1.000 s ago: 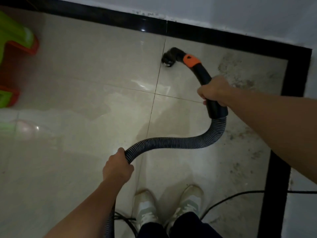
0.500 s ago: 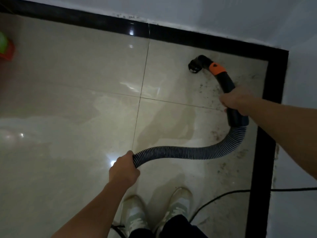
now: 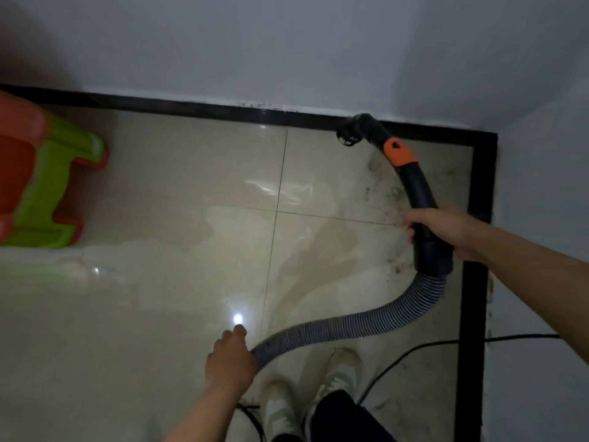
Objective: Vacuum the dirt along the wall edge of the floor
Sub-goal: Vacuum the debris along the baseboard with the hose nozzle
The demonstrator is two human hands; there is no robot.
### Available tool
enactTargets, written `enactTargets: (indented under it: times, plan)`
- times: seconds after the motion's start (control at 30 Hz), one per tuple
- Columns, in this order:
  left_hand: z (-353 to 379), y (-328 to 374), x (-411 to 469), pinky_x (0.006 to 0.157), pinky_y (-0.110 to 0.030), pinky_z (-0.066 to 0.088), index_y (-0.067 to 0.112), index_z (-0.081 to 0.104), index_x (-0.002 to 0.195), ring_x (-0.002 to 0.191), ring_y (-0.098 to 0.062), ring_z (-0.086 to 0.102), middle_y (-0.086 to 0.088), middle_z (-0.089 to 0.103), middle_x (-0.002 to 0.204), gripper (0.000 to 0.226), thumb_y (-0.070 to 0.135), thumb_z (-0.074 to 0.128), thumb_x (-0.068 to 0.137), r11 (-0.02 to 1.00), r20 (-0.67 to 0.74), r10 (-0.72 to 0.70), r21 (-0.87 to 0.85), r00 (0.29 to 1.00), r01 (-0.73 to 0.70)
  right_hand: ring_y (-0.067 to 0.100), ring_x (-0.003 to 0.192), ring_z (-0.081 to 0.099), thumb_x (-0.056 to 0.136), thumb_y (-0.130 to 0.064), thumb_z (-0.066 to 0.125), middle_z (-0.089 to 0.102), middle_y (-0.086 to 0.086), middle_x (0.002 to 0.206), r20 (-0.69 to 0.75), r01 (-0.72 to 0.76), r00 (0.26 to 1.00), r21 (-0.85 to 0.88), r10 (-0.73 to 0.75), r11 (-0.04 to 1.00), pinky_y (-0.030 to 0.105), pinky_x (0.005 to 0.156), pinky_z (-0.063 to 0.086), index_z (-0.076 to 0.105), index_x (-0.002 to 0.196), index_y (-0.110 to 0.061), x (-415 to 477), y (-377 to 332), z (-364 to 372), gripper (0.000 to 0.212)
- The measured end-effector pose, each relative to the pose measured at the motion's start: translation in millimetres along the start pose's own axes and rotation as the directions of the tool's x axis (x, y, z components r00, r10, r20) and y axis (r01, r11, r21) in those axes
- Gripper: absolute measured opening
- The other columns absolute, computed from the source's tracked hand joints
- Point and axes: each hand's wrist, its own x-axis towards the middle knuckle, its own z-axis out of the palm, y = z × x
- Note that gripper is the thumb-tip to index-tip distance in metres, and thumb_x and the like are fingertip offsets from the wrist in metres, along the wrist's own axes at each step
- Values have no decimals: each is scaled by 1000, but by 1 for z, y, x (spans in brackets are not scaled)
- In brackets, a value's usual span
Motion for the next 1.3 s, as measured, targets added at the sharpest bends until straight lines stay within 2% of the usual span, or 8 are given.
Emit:
enactTargets:
  times: [0.3,0.5,0.7,0.9,1.03,1.1,1.2,1.3]
  plan:
    - [-105,49,-36,78,-26,38,21,48,126,112,-21,53,-2,57,122,35,26,54,92,990,-129,122,-60,984,-130,3,36,53,76,-11,75,59,-7,41,-168,144,975,-12,-144,989,17,40,43,65,64,-7,-60,-15,35,16]
    - [-159,60,-48,67,-26,38,16,60,103,77,-18,58,3,62,76,19,30,61,90,958,-232,81,-249,969,-140,17,48,58,71,-16,75,61,-1,53,-192,201,962,16,-195,979,31,54,48,60,67,-16,-77,-5,73,15]
    - [-195,117,-44,76,-35,47,8,61,85,88,-24,66,-7,67,86,35,41,54,95,697,-149,17,-707,989,-119,19,66,61,76,-28,74,60,-7,70,-71,266,944,-407,-321,874,27,55,41,47,70,-32,-96,0,73,28]
    - [-227,181,-9,86,-43,53,12,53,97,90,-22,62,-5,63,95,30,40,61,92,472,91,-16,-877,996,87,18,67,58,80,-31,65,55,-8,73,-33,296,925,-566,-380,770,27,53,37,49,84,-30,-98,-10,94,17]
    - [-242,205,28,85,-50,55,8,46,96,90,-30,61,-9,54,91,19,15,63,92,338,199,-1,-922,980,187,16,65,56,82,-30,65,55,-7,74,-178,226,918,-498,-354,837,27,54,36,54,90,-23,-87,-15,121,15]
    - [-249,210,41,82,-53,56,10,47,91,89,-31,61,-9,53,88,14,12,60,92,376,211,15,-907,977,190,17,72,61,81,-30,69,59,-7,81,-308,174,899,-404,-312,898,27,57,40,57,98,-21,-83,-16,134,23]
    - [-266,213,58,64,-42,53,7,47,106,77,-23,57,-8,54,88,18,16,58,94,460,184,4,-873,983,161,13,88,63,73,-34,83,63,-7,102,-467,115,870,-118,-157,986,28,72,50,54,124,-24,-84,-12,146,60]
    - [-280,218,73,70,-44,53,8,44,110,74,-22,55,-8,53,88,21,15,57,94,451,194,-9,-875,981,177,17,104,61,68,-34,90,63,-1,118,-524,79,851,66,-33,995,33,88,51,42,143,-23,-87,-4,154,90]
